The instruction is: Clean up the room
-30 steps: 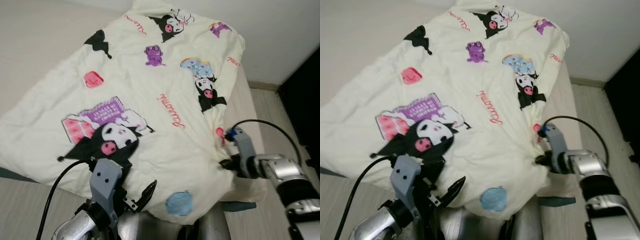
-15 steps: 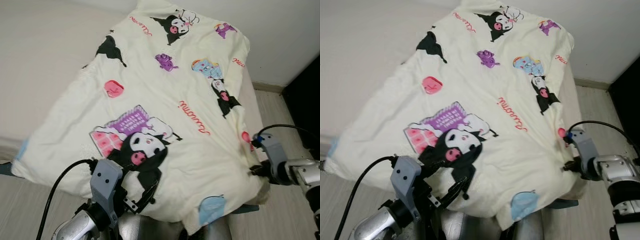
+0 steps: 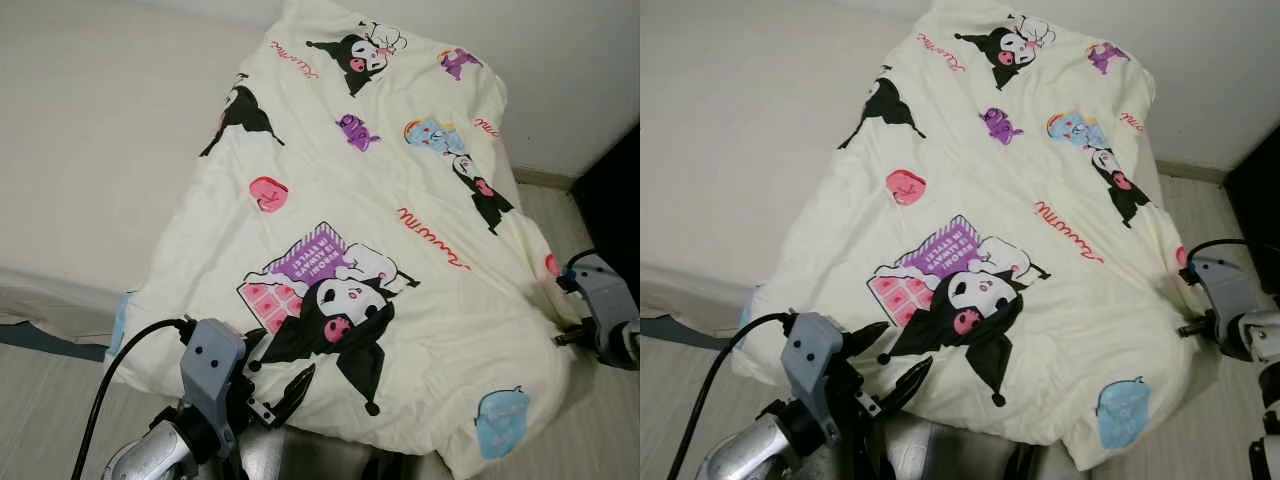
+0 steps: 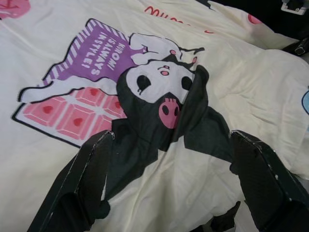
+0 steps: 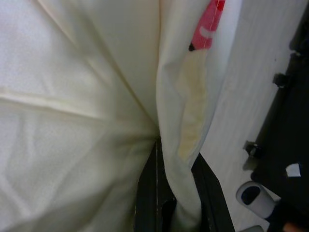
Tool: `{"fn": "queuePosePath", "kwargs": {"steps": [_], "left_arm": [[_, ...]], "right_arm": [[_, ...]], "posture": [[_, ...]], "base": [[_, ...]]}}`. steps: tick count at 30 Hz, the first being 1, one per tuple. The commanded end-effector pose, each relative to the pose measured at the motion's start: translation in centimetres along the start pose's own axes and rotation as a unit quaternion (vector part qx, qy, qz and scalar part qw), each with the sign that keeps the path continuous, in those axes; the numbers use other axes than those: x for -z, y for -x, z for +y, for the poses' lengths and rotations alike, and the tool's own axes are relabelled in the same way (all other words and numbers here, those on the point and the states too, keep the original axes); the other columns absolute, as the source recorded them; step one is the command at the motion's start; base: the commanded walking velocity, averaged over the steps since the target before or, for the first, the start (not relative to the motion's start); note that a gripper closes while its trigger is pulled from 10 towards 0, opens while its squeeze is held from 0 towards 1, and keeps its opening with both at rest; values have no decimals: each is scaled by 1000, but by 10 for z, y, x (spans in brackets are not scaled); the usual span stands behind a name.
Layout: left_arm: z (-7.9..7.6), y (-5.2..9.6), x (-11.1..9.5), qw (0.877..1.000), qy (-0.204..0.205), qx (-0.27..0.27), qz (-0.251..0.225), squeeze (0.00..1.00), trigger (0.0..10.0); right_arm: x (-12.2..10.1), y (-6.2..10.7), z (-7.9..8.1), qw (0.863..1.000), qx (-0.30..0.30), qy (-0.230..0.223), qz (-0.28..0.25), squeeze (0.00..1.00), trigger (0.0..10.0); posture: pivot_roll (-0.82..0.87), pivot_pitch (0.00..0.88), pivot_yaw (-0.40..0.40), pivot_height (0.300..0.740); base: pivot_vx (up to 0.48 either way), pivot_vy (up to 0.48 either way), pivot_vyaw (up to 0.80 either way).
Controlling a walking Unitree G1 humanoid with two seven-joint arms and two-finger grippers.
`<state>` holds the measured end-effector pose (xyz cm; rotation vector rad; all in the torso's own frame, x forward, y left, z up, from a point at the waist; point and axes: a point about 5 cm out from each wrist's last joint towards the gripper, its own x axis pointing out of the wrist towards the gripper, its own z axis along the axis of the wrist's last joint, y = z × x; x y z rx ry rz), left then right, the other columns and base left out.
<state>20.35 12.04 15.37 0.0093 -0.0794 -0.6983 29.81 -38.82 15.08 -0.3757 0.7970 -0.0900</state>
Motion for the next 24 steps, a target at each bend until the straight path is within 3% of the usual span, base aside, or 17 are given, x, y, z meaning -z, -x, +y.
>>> {"fn": "queuePosePath", "kwargs": {"steps": [1,8,9,10,11,13,14,23,24], "left_arm": [[-3,3,7,1000,6,11,20,0,10000],[-4,3,7,1000,5,14,20,0,10000],[-4,3,7,1000,5,15,20,0,10000],[-4,2,7,1000,4,16,20,0,10000],[-4,2,7,1000,4,17,20,0,10000],[-3,2,6,1000,3,18,20,0,10000],[-3,2,6,1000,3,18,20,0,10000],[-3,2,7,1000,3,19,20,0,10000],[-3,2,6,1000,3,19,20,0,10000]], "right_arm": [[47,13,-31,992,77,-7,99,0,0],[50,12,-29,992,75,-5,102,0,0],[50,10,-28,992,73,0,102,0,2000],[50,9,-26,992,72,7,102,0,9569],[50,8,-25,992,72,11,100,667,10000],[49,7,-24,993,70,10,97,667,10000],[49,6,-23,993,70,10,95,1000,10000],[42,7,-26,992,86,21,87,996,10000],[38,8,-28,992,89,23,83,0,10000]], "posture": [[28,333,-86,501],[29,331,-84,501],[30,329,-82,501],[31,328,-81,501],[33,327,-81,501],[33,327,-81,501],[33,327,-81,501],[35,323,-83,501],[35,323,-83,501]], "base": [[0,0,0],[0,0,0],[0,0,0],[0,0,0],[0,0,0],[0,0,0],[0,0,0],[0,0,0],[0,0,0]]}}
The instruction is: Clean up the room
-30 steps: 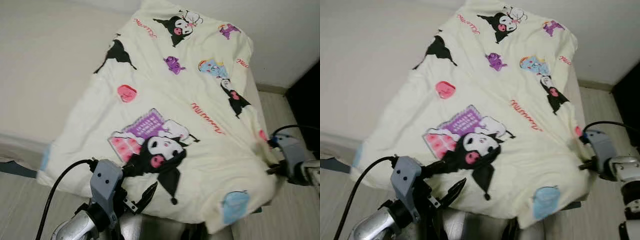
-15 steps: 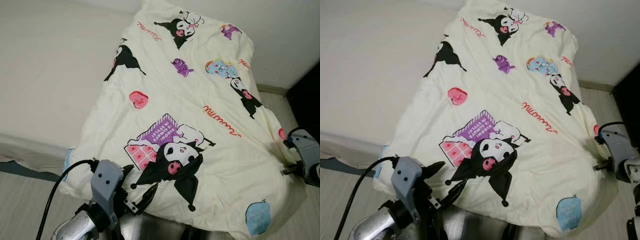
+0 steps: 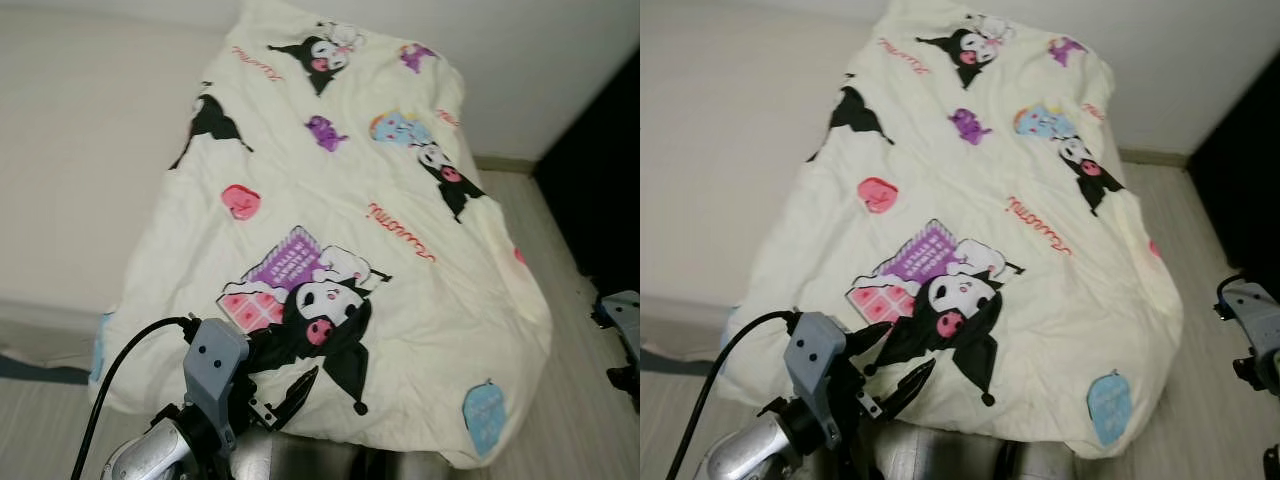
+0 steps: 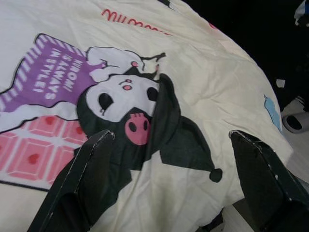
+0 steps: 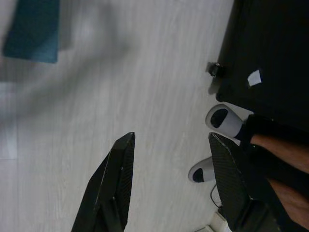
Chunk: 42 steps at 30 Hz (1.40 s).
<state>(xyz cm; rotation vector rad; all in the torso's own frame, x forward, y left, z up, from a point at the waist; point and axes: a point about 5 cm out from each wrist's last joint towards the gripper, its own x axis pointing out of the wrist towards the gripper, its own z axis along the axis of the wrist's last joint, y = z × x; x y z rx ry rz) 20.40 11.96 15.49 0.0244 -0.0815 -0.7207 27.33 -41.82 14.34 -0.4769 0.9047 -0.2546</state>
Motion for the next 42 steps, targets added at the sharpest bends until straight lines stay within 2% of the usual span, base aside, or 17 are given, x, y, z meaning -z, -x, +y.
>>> {"fn": "queuePosePath", "kwargs": {"steps": [1,4,5,9,11,13,14,15,17,18,20,21,25,27,31,34,42], "left_arm": [[-2,3,7,1000,9,9,18,0,10000],[0,2,6,1000,6,3,15,0,10000],[0,2,6,1000,6,3,15,0,10000],[8,1,4,999,16,-27,-1,0,10000],[11,1,4,999,18,-40,-4,0,10000],[24,2,4,995,26,-93,-12,0,10000],[24,2,4,995,26,-93,-12,0,10000],[33,3,4,992,24,-127,-14,0,10000],[54,8,6,977,14,-212,-16,0,10000],[54,8,6,977,14,-212,-16,0,10000],[69,15,9,963,18,-267,-23,0,10000],[70,15,10,963,20,-266,-23,0,10000],[64,14,13,968,11,-249,-13,0,10000],[57,12,22,966,12,-257,9,0,10000],[57,14,31,957,15,-290,20,0,10000],[62,16,40,939,21,-343,27,0,10000],[59,0,36,940,17,-342,1,0,10000]], "right_arm": [[-20,7,-8,999,-8,-22,-36,0,10000],[-71,22,-4,983,-70,-85,-148,0,10000],[-71,22,-4,983,-70,-85,-148,0,10000],[-131,46,9,929,-159,-156,-297,0,10000],[-141,51,14,918,-174,-154,-322,0,10000],[-165,63,32,882,-221,-157,-385,0,10000],[-165,63,32,882,-221,-157,-385,0,10000],[-174,68,45,868,-241,-147,-408,0,10000],[-183,68,79,859,-244,-113,-436,0,10000],[-183,68,79,859,-244,-113,-436,0,10000],[-183,60,125,857,-229,-108,-448,0,10000],[-182,59,133,856,-233,-110,-448,0,10000],[-174,54,161,857,-214,-106,-456,0,10000],[-164,54,194,852,-196,-117,-471,0,10000],[-156,61,215,839,-188,-135,-492,0,10000],[-140,72,235,823,-190,-145,-515,0,10000],[-108,75,258,819,-187,-141,-524,0,10000]], "posture": [[34,321,-80,501],[32,320,-80,501],[32,320,-80,501],[29,313,-83,501],[30,308,-85,501],[28,303,-84,501],[28,303,-84,501],[25,298,-85,501],[20,286,-84,501],[20,286,-84,501],[13,276,-84,501],[13,276,-84,501],[14,261,-88,501],[4,242,-85,501],[-1,227,-84,501],[-12,205,-81,501],[-29,180,-66,501]], "base": [[0,0,0],[0,0,0],[0,0,0],[0,0,0],[0,0,0],[0,0,0],[0,0,0],[0,0,0],[0,0,0],[0,0,0],[0,0,0],[0,0,0],[0,0,0],[0,0,0],[0,0,0],[0,0,0],[0,0,0]]}}
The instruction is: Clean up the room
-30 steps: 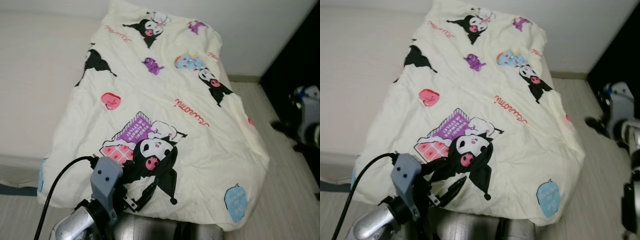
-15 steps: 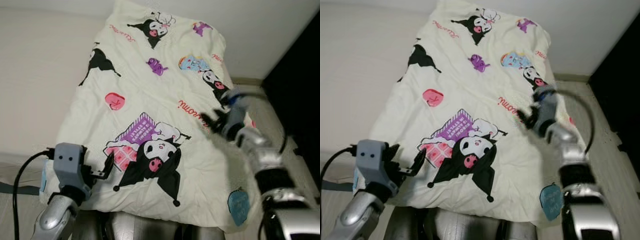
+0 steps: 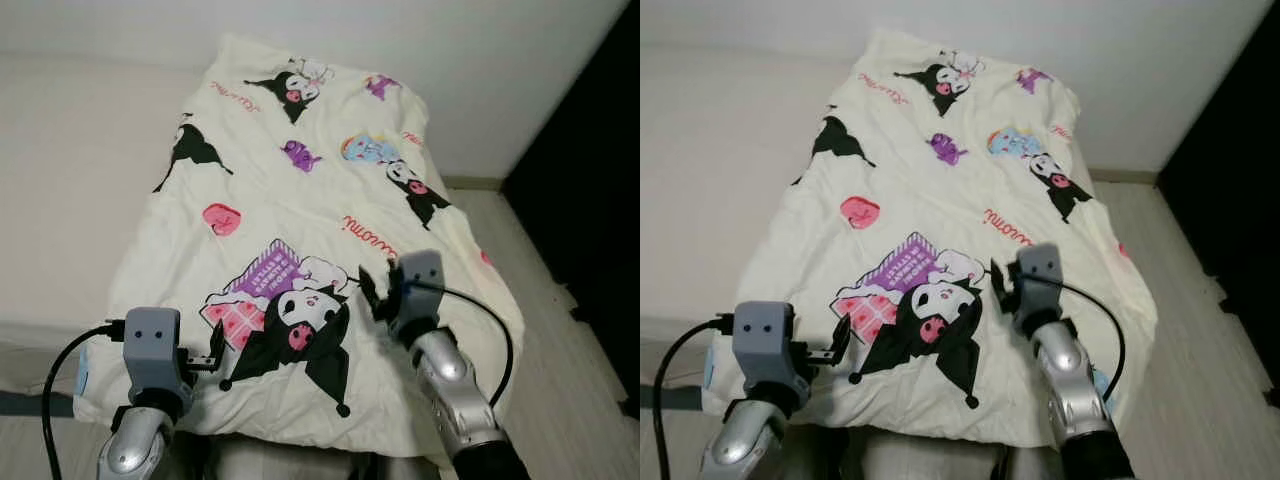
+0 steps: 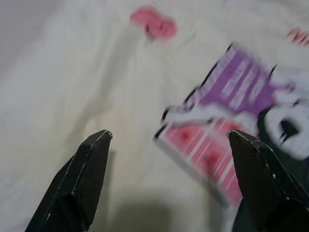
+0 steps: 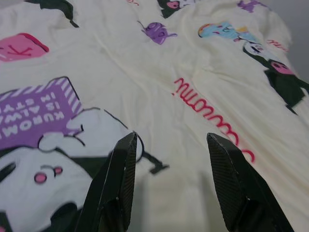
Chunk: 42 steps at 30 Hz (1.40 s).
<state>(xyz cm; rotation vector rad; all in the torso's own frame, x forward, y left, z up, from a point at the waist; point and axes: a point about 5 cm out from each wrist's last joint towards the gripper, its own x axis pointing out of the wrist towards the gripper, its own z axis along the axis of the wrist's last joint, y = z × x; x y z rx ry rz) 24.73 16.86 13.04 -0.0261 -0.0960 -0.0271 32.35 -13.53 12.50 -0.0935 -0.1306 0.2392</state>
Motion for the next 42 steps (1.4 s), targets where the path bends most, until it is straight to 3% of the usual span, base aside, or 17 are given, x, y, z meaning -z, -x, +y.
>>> {"fn": "queuePosePath", "kwargs": {"steps": [1,11,42], "left_arm": [[-4,2,8,1000,5,-2,14,0,10000],[-9,-7,10,1000,2,-15,3,0,10000],[-9,-3,12,1000,-3,-14,-6,0,10000]], "right_arm": [[1,4,3,1000,-1,1,-8,0,10000],[10,12,14,1000,9,-21,12,0,10000],[10,14,19,999,-8,-28,17,0,10000]], "posture": [[-29,180,-66,501],[-38,157,-58,546],[-36,152,-72,676]], "base": [[0,0,0],[0,0,0],[0,0,0]]}}
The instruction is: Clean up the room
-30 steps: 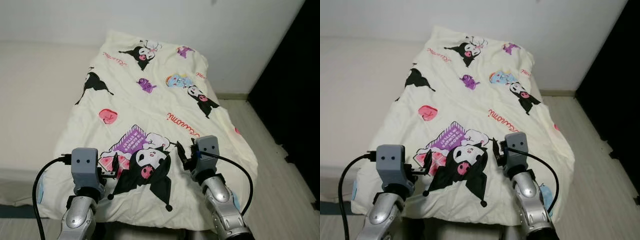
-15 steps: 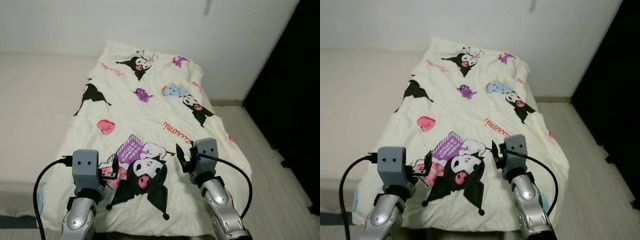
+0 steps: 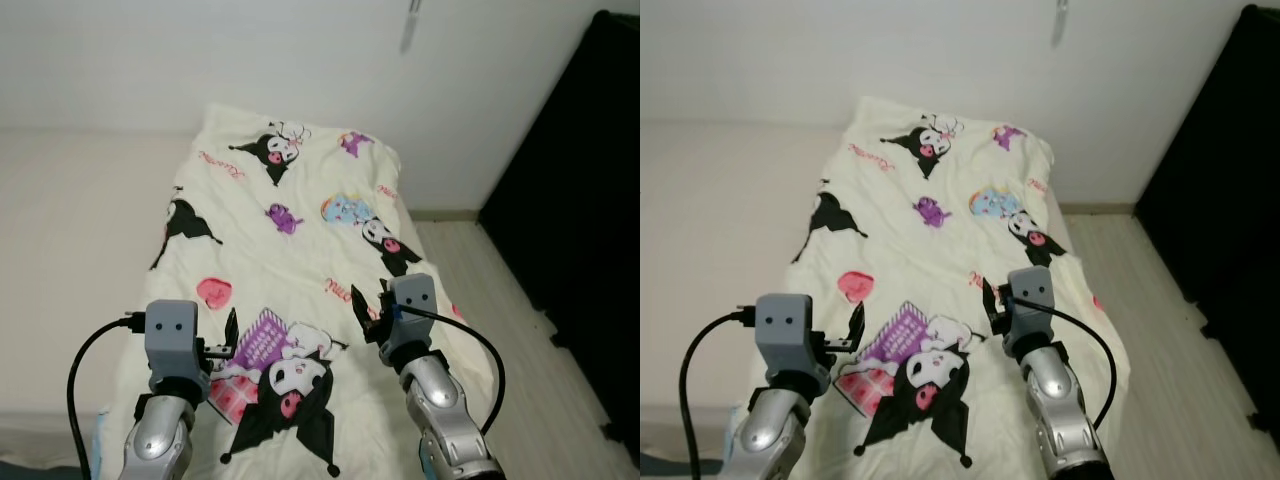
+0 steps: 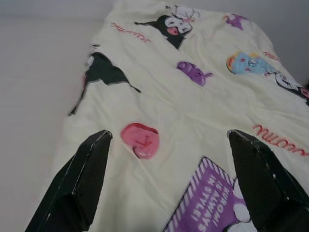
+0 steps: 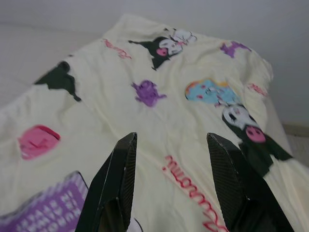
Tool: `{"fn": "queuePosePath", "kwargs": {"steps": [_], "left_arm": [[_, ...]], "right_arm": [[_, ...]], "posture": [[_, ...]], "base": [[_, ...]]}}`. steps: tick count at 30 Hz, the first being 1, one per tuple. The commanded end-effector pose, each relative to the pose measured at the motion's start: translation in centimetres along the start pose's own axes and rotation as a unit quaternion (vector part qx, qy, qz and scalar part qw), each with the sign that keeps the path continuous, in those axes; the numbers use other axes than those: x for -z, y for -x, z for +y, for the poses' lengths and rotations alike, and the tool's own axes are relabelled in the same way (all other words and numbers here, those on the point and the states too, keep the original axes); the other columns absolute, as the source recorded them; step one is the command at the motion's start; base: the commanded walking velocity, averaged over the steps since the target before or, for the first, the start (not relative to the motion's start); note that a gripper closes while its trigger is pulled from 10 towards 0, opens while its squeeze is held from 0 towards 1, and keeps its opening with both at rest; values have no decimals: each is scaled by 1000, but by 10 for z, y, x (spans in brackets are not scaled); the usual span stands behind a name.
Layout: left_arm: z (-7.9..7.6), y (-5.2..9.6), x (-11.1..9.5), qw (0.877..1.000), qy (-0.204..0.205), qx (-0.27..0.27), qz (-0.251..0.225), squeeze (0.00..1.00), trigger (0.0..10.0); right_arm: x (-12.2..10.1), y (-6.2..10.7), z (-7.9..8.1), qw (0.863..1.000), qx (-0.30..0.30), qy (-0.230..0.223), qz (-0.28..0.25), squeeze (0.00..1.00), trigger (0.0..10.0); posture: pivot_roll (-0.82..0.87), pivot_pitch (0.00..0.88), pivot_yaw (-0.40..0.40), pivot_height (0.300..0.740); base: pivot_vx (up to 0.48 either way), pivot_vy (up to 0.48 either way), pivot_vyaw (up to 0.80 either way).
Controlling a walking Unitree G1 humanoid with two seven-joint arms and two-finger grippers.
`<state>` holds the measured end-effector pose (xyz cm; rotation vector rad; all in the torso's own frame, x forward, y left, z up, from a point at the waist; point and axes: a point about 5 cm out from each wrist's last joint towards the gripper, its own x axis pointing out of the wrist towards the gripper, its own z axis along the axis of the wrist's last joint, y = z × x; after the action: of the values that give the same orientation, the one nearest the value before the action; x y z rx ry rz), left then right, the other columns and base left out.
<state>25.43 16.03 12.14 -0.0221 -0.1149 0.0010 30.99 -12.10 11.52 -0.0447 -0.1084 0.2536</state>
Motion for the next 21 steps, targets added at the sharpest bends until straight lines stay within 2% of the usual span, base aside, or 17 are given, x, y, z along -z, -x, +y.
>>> {"fn": "queuePosePath", "kwargs": {"steps": [1,15,21], "left_arm": [[0,5,2,1000,0,-3,4,0,10000],[2,10,4,1000,3,-15,3,0,10000],[4,12,5,1000,4,-18,4,0,10000]], "right_arm": [[3,3,2,1000,-4,-4,9,0,10000],[3,5,7,1000,-19,-12,12,0,10000],[3,5,10,999,-25,-16,12,0,10000]], "posture": [[-37,153,-71,686],[-31,156,-77,740],[-31,156,-79,740]], "base": [[0,0,0],[0,0,0],[0,0,0]]}}
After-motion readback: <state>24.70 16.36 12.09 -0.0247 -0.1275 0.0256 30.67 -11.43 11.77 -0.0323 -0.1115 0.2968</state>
